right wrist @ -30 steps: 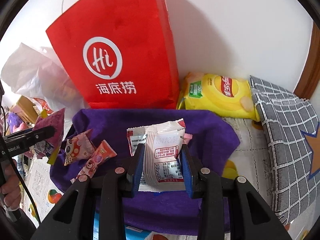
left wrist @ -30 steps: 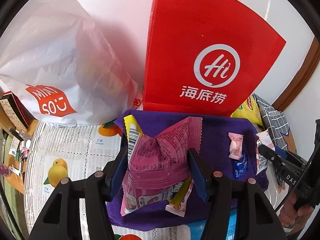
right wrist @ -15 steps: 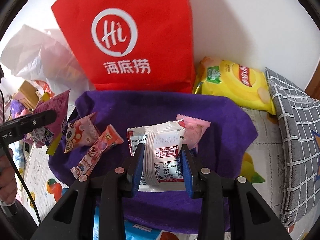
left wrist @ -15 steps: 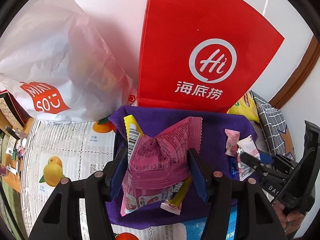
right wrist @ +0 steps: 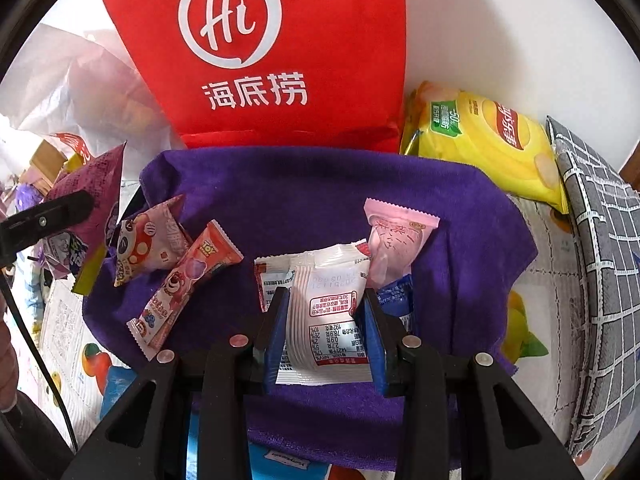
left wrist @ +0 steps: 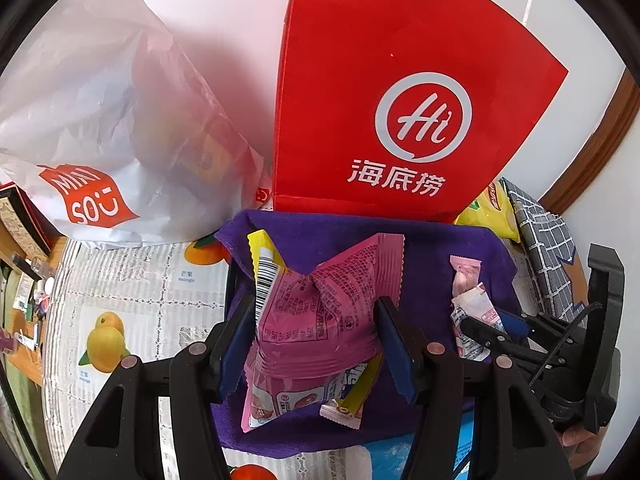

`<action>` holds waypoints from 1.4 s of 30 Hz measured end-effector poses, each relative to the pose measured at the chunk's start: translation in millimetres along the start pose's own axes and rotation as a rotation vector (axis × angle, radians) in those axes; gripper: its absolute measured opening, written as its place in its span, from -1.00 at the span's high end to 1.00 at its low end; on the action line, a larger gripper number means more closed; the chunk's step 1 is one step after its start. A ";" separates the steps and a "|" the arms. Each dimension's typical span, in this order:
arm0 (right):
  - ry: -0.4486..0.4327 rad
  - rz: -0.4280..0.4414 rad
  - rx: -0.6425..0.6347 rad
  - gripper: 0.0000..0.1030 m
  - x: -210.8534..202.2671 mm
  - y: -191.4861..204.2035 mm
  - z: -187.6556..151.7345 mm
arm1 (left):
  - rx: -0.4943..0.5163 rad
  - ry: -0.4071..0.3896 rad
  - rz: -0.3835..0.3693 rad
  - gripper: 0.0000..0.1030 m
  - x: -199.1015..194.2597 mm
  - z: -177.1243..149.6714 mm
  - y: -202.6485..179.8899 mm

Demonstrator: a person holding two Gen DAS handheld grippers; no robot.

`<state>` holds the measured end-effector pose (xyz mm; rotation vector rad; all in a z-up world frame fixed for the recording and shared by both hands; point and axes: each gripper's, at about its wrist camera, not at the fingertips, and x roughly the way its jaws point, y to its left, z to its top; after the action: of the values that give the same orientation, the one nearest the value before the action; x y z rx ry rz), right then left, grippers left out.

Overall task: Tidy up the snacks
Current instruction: 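Open the right gripper onto the towel while the left releases the pink bag beside it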

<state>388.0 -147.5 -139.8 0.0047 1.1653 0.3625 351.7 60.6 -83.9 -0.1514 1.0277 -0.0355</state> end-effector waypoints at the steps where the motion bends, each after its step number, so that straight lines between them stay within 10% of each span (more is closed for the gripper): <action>1: 0.002 0.007 -0.001 0.29 -0.1 0.3 -0.2 | 0.003 0.001 -0.001 -0.13 0.5 -0.1 -0.8; 15: -0.108 0.015 -0.003 -0.17 -33.4 0.0 2.3 | 0.040 0.055 0.012 -0.14 15.4 -3.5 -13.7; 42: -0.151 0.046 0.097 -0.33 -55.7 -16.1 4.8 | 0.076 0.060 -0.015 -0.34 10.6 -3.9 -27.7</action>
<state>377.7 -177.4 -91.0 0.1419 1.0340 0.3399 355.0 31.7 -90.9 -0.0891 1.0836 -0.0926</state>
